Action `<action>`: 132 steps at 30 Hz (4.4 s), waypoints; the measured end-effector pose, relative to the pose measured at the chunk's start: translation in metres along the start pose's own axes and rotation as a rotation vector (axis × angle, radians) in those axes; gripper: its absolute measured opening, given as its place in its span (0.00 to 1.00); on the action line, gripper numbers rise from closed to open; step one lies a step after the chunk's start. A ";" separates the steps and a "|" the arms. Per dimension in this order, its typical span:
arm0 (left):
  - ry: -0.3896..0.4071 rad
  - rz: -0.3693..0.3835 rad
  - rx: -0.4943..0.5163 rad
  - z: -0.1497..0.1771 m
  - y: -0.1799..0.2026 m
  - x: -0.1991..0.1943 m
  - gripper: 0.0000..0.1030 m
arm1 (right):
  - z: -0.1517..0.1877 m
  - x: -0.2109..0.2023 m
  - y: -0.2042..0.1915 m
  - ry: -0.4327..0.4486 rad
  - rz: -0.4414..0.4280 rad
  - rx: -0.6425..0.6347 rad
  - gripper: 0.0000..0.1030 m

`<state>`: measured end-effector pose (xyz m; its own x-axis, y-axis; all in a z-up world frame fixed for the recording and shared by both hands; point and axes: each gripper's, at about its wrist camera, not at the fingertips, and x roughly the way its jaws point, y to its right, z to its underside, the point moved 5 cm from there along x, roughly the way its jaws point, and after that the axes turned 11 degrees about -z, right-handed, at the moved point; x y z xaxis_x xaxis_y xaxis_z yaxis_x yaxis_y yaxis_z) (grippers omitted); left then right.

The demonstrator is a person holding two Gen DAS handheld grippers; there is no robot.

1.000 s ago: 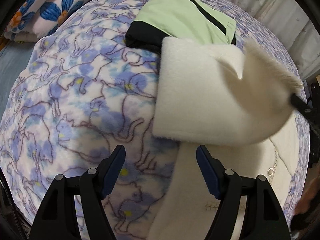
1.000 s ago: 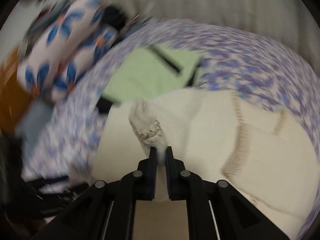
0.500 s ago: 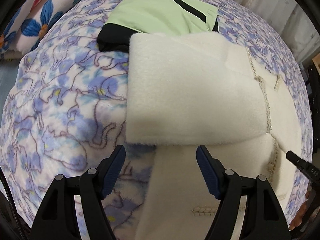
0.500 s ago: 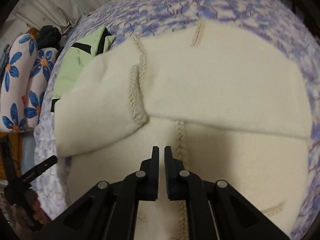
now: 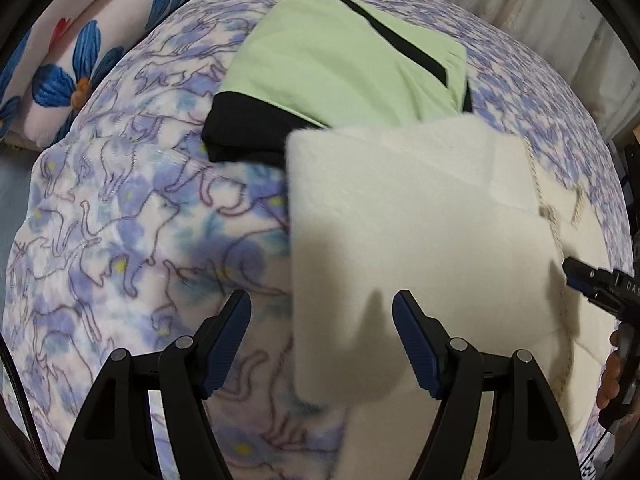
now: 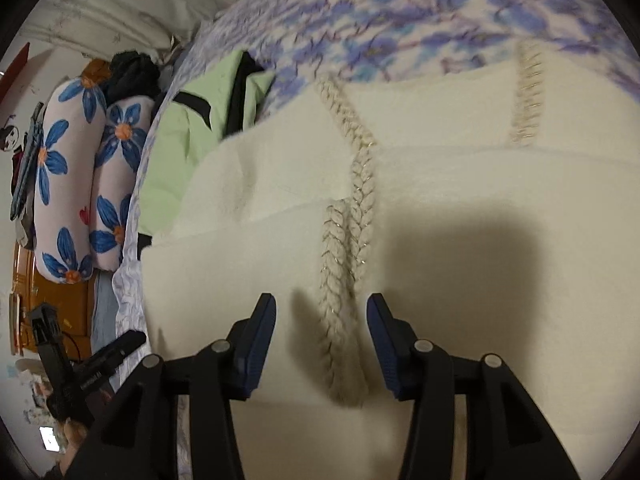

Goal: Fold large clothes

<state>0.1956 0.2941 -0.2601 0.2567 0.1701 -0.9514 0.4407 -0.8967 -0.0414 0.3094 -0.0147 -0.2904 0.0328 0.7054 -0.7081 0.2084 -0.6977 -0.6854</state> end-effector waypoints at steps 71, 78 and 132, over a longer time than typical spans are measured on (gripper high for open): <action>0.037 0.155 0.133 -0.067 0.126 0.039 0.10 | 0.004 -0.128 0.130 0.278 0.150 0.142 0.11; 0.306 -0.030 0.167 -0.063 0.139 -0.024 0.09 | -0.011 -0.147 0.096 0.383 0.176 0.036 0.11; 0.150 0.019 0.225 0.073 0.198 -0.019 0.24 | 0.084 -0.043 -0.001 0.151 0.184 -0.231 0.27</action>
<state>0.2156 0.0833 -0.2728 0.3948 0.1963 -0.8975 0.2366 -0.9657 -0.1071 0.2254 -0.0545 -0.2733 0.2318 0.5925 -0.7715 0.4014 -0.7807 -0.4790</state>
